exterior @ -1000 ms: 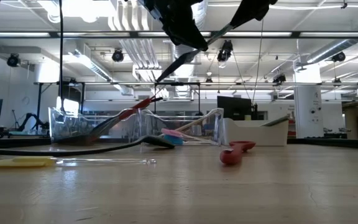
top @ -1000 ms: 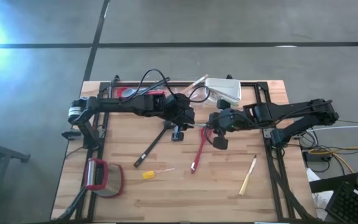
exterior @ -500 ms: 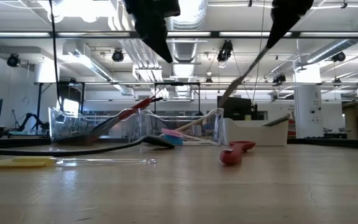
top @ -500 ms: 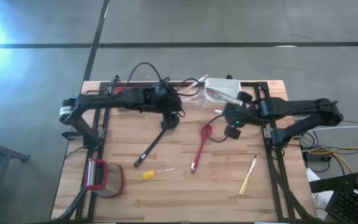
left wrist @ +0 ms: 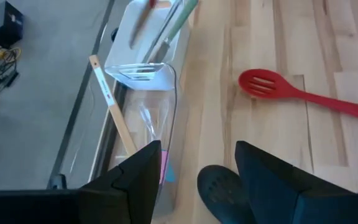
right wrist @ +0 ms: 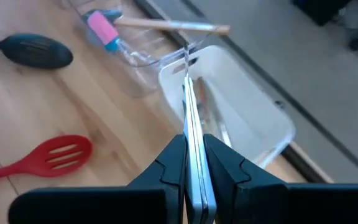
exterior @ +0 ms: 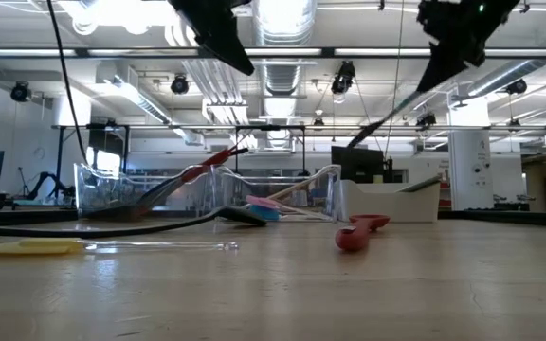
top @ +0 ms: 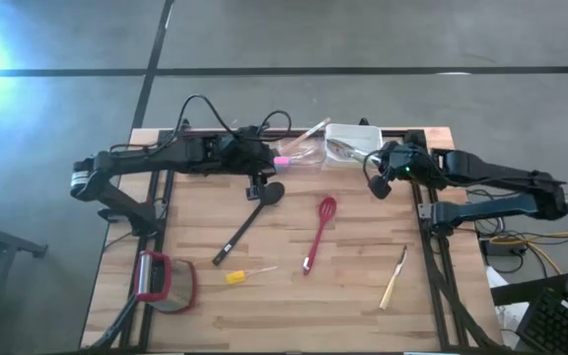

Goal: Pick & Place Kitchen Items
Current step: Put the blue patterned table knife into the white bin

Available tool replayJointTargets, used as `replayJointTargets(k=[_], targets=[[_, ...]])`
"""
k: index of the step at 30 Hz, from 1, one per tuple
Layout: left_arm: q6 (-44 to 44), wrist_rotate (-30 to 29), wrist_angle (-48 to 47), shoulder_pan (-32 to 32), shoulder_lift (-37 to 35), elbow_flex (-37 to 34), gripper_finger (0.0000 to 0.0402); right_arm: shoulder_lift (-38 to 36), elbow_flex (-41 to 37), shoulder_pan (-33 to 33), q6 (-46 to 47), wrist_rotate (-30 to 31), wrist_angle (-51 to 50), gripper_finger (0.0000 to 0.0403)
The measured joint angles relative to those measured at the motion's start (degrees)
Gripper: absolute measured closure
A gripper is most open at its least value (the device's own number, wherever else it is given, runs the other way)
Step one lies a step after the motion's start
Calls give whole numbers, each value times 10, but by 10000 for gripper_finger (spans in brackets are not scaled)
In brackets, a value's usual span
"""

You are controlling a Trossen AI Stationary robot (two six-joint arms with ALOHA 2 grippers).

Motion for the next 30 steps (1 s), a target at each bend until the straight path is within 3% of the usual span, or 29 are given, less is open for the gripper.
replayJointTargets(k=[6, 12, 18, 24, 30], targets=[[-7, 0, -4, 0, -15, 0, 191, -28, -94, -117, -55, -92, 86, 372], [-8, 0, -3, 0, -22, 0, 190, -39, -145, -227, -113, -217, 161, 372], [-9, 0, -8, 0, -22, 0, 190, -17, -173, -324, -157, -293, 197, 372], [-10, 0, -9, 0, -22, 0, 190, 15, -188, -381, -173, -373, 249, 372], [-13, 0, -10, 0, -22, 0, 190, 67, -191, -396, -182, -390, 260, 372]])
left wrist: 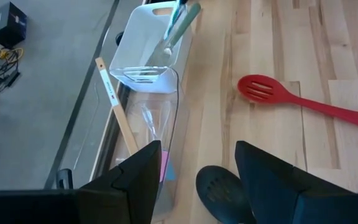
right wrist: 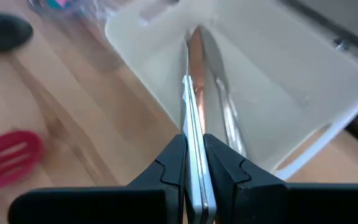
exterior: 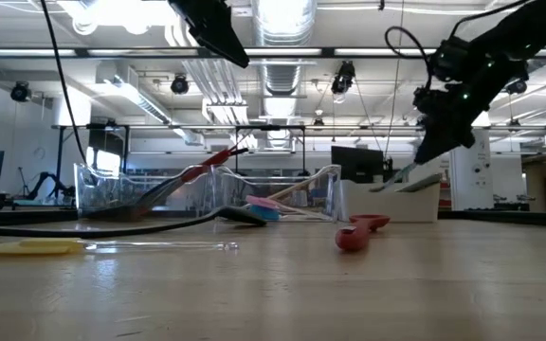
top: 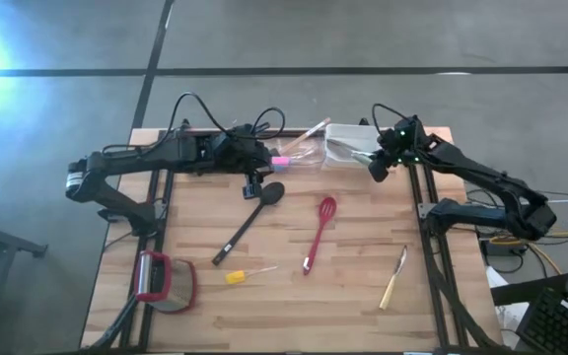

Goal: Pick & Place Kitchen Items
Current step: Put the blue patterned table knife into the white bin, then put the black serving spoon into the left transparent bin

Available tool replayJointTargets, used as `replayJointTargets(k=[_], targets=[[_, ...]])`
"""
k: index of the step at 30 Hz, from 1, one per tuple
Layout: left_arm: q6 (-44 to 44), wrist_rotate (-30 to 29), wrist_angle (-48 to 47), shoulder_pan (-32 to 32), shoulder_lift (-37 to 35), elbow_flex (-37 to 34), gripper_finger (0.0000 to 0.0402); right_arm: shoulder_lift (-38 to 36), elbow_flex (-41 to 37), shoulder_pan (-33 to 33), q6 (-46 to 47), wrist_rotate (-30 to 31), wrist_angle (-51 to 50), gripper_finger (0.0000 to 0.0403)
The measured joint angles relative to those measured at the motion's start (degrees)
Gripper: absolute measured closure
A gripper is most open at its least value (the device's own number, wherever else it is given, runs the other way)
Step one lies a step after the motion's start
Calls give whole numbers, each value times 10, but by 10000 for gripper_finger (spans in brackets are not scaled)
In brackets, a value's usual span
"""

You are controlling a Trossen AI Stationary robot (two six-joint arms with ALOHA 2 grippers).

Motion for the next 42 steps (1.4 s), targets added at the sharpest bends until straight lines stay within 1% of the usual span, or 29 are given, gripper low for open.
replayJointTargets(k=[6, 12, 16, 19, 24, 30, 32, 38, 40, 42], targets=[[-3, 0, 0, 0, 0, 0, 190, 60, -2, -11, -12, 0, 13, 372], [-7, 0, 0, 0, 0, 0, 190, 99, -2, -28, -7, 4, 28, 368], [-8, 0, 0, 0, 0, 0, 190, 103, -1, -28, 6, 3, 26, 322], [-8, 0, 0, 0, 0, 0, 190, 93, -1, -28, 10, 2, 18, 290], [-8, 0, 0, 0, 0, 0, 190, 50, 1, -28, 14, 4, 17, 260], [-10, 0, 0, 0, 0, 0, 190, -21, 2, -28, 37, -1, 14, 247], [-10, 0, 0, 0, 0, 0, 190, -51, 2, -28, 48, -29, 10, 247], [-10, 0, -11, 0, 0, 0, 190, -141, 2, -21, 102, -164, 7, 262], [-10, 0, -22, 0, 0, 0, 190, -169, 2, -6, 116, -188, 3, 268], [-13, 0, -34, 0, 0, 0, 190, -196, 2, 14, 127, -197, 1, 274]])
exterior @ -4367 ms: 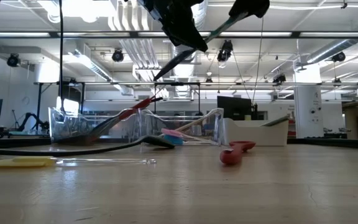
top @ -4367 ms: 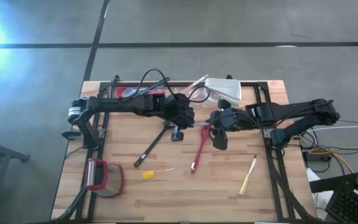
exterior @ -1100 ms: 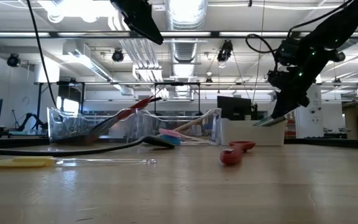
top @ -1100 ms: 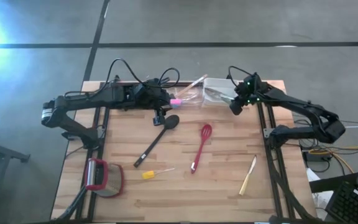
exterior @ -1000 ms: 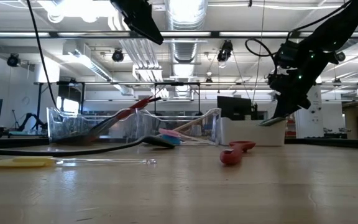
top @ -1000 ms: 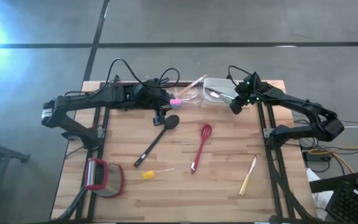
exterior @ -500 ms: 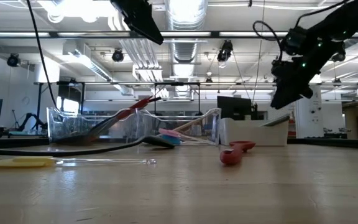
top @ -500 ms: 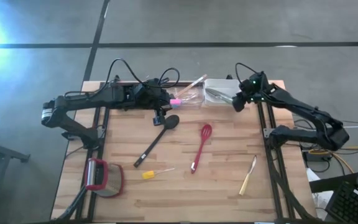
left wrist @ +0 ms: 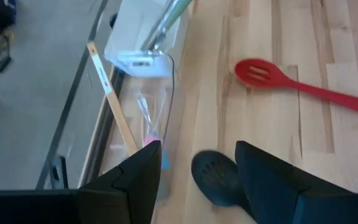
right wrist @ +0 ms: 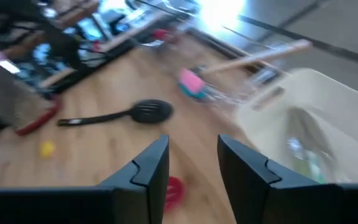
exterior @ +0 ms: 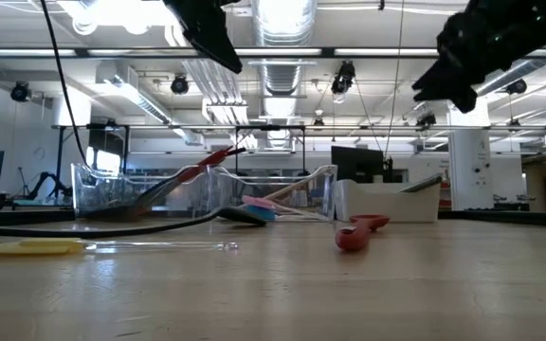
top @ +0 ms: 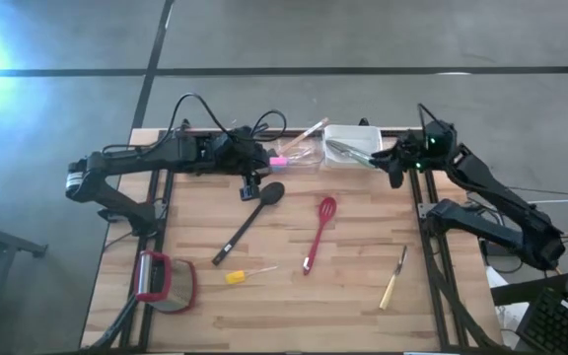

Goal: Pick & Place Kitchen Items
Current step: Put the black serving spoon into the left transparent bin

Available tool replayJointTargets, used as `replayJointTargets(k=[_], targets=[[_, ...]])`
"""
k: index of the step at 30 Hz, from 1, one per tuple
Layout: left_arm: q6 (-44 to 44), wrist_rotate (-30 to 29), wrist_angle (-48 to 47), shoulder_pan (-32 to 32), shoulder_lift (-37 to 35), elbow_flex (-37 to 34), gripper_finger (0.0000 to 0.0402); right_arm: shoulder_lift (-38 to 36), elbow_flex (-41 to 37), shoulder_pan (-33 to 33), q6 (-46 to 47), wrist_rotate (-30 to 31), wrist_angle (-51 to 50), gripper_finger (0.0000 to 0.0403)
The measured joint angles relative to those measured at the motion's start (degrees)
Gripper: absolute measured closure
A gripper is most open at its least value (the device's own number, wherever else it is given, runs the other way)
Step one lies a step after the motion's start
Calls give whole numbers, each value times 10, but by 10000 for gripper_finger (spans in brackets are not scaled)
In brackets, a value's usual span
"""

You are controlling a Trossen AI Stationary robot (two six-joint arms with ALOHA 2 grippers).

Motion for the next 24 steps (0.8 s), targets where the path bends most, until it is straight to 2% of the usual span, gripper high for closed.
replayJointTargets(k=[9, 15, 19, 24], targets=[[-64, 2, -88, -1, 0, -4, 190, -68, 0, 132, 52, 6, 4, 293], [-191, 13, -122, -11, 0, -47, 190, -69, 0, 217, 63, 61, 5, 301], [-272, 21, -128, -29, 0, -95, 190, -63, 0, 247, 58, 96, 6, 305], [-344, 29, -129, -57, 0, -146, 191, -51, 0, 255, 46, 101, 7, 303]])
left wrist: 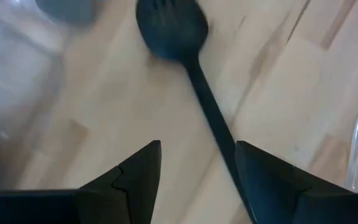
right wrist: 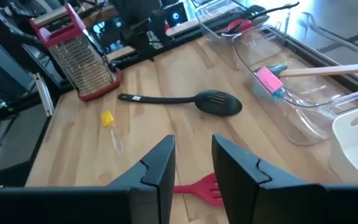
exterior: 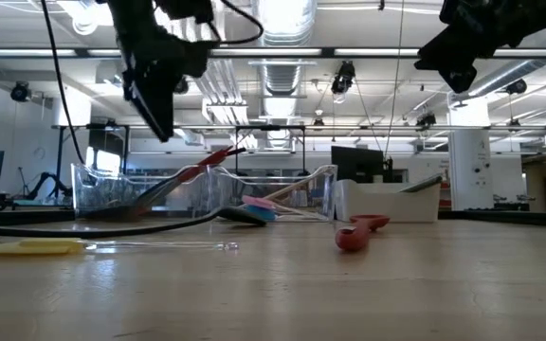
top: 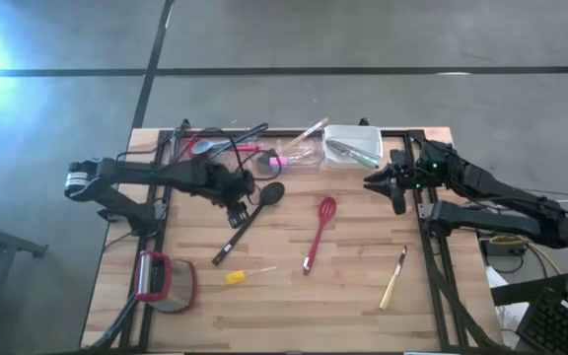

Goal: Pick & Place Kitchen Items
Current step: Put the black serving spoon into the left transparent bin

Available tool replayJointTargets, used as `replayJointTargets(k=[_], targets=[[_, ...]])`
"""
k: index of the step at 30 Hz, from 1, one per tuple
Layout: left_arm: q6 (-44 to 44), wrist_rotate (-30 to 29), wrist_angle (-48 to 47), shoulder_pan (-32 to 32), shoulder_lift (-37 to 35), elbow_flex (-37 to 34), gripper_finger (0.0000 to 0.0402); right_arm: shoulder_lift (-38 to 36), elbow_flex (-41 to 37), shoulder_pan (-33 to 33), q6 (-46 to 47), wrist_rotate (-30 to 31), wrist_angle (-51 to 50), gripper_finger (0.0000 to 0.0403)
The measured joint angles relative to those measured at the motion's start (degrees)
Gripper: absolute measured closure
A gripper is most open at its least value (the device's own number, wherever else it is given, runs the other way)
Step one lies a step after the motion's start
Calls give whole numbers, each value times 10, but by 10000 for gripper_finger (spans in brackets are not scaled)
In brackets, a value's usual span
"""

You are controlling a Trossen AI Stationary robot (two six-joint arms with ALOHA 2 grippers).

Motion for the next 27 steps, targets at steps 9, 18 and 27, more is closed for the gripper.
replayJointTargets(k=[9, 18, 27], targets=[[-159, 91, -4, -62, 1, -68, 191, 27, 0, 0, -9, -4, 29, 313], [-303, 128, 1, -145, 1, -108, 191, 55, 0, 0, -26, -5, 76, 317], [-394, 102, 39, -199, 3, -129, 191, 80, 0, 0, -32, -7, 92, 311]])
